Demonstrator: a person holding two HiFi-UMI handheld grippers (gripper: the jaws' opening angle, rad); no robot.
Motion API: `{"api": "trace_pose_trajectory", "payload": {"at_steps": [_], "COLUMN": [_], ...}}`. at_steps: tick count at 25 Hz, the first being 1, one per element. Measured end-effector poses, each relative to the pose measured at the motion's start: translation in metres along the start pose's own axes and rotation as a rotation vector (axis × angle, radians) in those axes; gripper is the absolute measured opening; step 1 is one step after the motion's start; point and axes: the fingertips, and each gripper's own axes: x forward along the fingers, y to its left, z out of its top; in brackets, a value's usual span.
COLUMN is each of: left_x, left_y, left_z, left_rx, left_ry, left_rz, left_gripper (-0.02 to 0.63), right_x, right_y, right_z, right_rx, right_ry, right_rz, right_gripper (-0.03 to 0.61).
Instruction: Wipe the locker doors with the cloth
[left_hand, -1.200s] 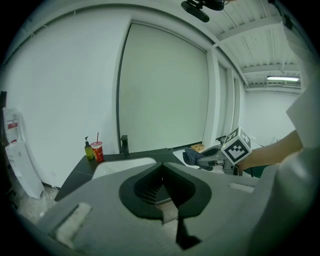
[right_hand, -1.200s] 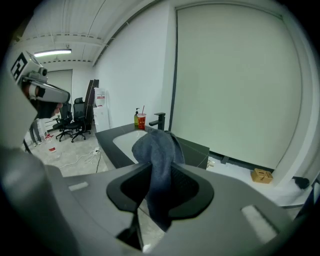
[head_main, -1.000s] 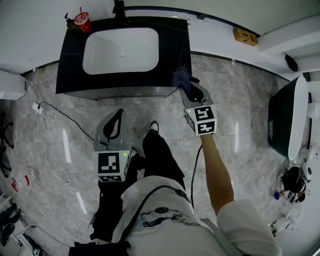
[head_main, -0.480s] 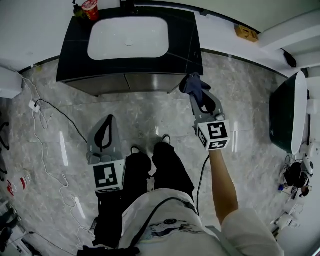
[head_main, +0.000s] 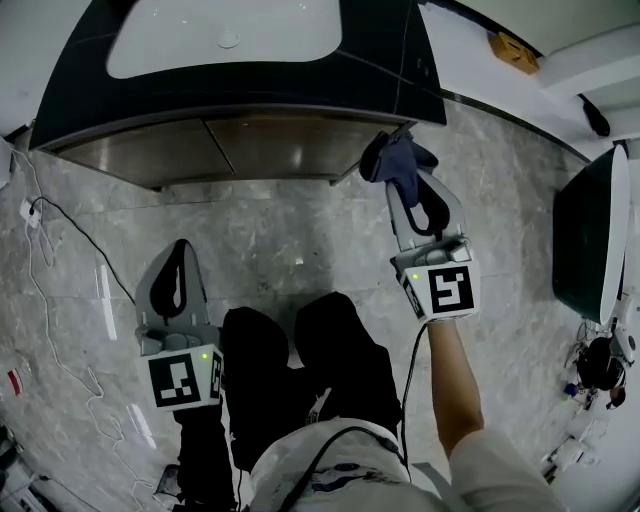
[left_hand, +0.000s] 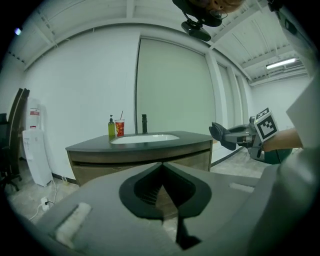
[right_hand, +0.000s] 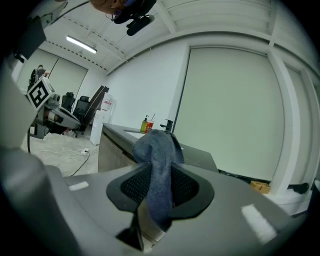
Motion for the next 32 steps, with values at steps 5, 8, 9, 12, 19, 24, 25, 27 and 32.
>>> {"api": "trace_pose_trajectory", "payload": {"at_steps": [5, 8, 9, 12, 19, 24, 25, 27, 32], "left_x": [0.034, 0.045, 0.049, 0.059, 0.082, 0.085, 0.083, 0.078, 0.065], "left_y": [0.007, 0.019, 0.022, 0.03, 0.046, 0.042, 0.041, 0.041, 0.04], "left_z": [-0.067, -0.103, -0.115, -0.158, -0.23, -0.251, -0.255, -0.261, -0.272], "left_rx": [0.018, 0.034, 0.041, 0.059, 0.047, 0.057, 0.056, 0.052, 0.057], "left_ry": [-0.038, -0.054, -0.06, -0.066, -0.104, -0.12, -0.12, -0.124, -0.125], "left_rz": [0.009, 0.036, 0.043, 0.06, 0.101, 0.107, 0.112, 0.124, 0.144], "left_gripper": [-0.003, -0.003, -0.003, -0.001, 0.002, 0.002, 0.002, 0.002, 0.002], "right_x": [0.02, 0.033, 0.038, 0.051, 0.073, 0.08, 0.08, 0.084, 0.105], "right_y": [0.008, 0.013, 0.013, 0.015, 0.005, -0.006, -0.007, -0.012, -0.029], "right_z": [-0.048, -0.079, -0.088, -0.115, -0.137, -0.13, -0.126, -0.121, -0.133], "right_rx": [-0.054, -0.077, -0.088, -0.133, -0.23, -0.285, -0.302, -0.345, -0.339], "right_ry": [-0.085, -0.119, -0.13, -0.165, -0.287, -0.301, -0.311, -0.325, -0.295], "right_rz": [-0.031, -0.054, -0.066, -0.1, -0.18, -0.23, -0.236, -0.255, -0.272], "right_gripper": [0.11, 0.11, 0.11, 0.11, 0.112, 0.112, 0.112, 0.112, 0.112]}}
